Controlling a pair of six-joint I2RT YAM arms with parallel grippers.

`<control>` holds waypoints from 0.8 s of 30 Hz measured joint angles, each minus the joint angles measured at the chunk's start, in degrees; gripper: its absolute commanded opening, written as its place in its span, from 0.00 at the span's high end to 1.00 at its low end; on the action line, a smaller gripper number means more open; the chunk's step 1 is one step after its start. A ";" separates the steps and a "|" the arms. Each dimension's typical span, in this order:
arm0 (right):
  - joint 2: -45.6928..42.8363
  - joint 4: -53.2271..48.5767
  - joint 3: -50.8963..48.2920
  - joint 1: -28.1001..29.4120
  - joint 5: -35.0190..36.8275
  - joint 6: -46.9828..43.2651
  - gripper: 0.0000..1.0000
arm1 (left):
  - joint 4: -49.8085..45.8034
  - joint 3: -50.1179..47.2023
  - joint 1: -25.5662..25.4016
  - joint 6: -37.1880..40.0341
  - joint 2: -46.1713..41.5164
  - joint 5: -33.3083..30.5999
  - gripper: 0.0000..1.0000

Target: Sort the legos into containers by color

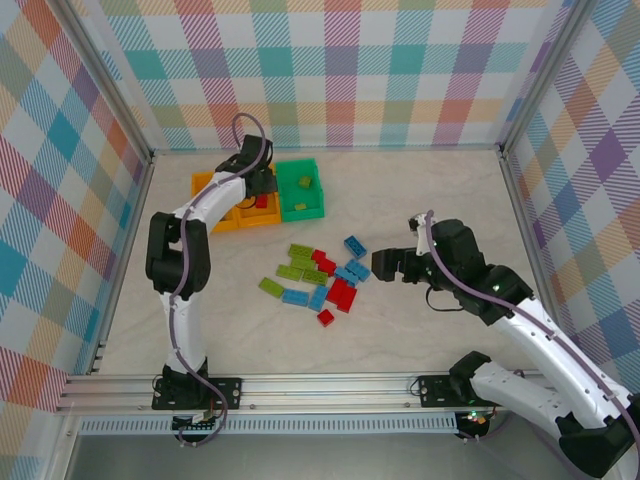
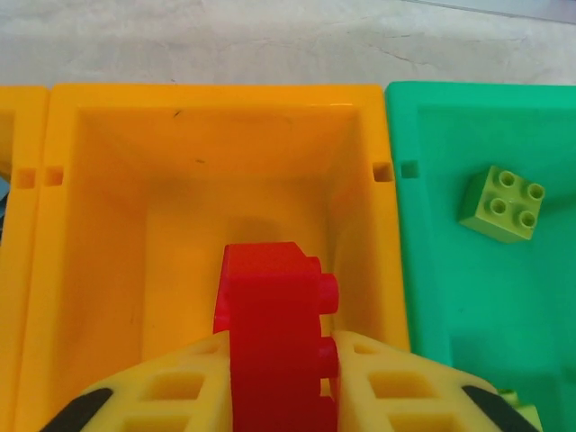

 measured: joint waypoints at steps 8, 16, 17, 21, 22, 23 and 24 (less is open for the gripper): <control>-0.07 0.00 -0.37 0.00 0.00 0.04 0.00 | -1.29 3.15 0.00 -0.94 -0.76 0.42 0.59; 1.77 0.83 -0.37 0.00 1.29 0.04 0.00 | 0.28 -6.86 -3.04 -3.69 -16.20 7.15 0.57; 2.08 1.14 -0.37 0.00 1.62 0.04 0.00 | 0.76 -7.93 -4.79 -4.48 -18.43 7.69 0.57; 2.73 1.88 -0.48 -0.02 2.80 0.07 0.00 | 3.96 -12.26 -14.32 -9.53 -24.00 8.52 0.51; 2.73 2.05 -0.57 -0.04 3.02 0.07 0.00 | 4.24 -12.98 -16.63 -11.45 -24.24 8.24 0.49; 2.73 2.23 -0.66 -0.07 3.17 0.07 0.00 | 4.46 -13.68 -19.08 -13.81 -24.00 8.02 0.47; 2.73 2.27 -0.66 -0.04 3.30 0.09 0.00 | 4.52 -14.19 -21.24 -16.33 -23.39 8.02 0.45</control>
